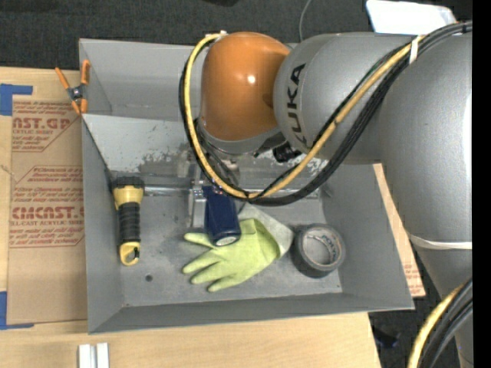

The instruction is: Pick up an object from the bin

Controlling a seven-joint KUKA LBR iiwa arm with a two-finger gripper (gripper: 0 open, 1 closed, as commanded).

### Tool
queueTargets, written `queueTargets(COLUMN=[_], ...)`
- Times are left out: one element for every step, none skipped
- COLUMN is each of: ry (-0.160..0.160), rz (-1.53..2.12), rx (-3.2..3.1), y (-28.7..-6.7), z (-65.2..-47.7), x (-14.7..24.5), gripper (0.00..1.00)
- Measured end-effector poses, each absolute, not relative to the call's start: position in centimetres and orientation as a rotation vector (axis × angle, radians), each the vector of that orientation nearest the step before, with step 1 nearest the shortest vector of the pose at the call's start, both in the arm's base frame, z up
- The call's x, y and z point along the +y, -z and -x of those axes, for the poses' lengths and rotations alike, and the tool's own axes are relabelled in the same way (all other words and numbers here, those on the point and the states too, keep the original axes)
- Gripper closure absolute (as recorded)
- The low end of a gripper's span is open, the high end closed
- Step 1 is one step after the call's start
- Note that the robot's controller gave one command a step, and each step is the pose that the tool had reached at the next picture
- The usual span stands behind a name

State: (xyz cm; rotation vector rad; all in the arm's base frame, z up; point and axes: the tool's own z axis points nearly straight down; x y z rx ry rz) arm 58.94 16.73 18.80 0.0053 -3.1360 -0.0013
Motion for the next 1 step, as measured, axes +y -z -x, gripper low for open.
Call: queueTargets(ry=[0.003], rz=[-0.002], rx=[-3.143], y=[-19.30], z=[-59.11], x=[16.64], gripper=[0.00])
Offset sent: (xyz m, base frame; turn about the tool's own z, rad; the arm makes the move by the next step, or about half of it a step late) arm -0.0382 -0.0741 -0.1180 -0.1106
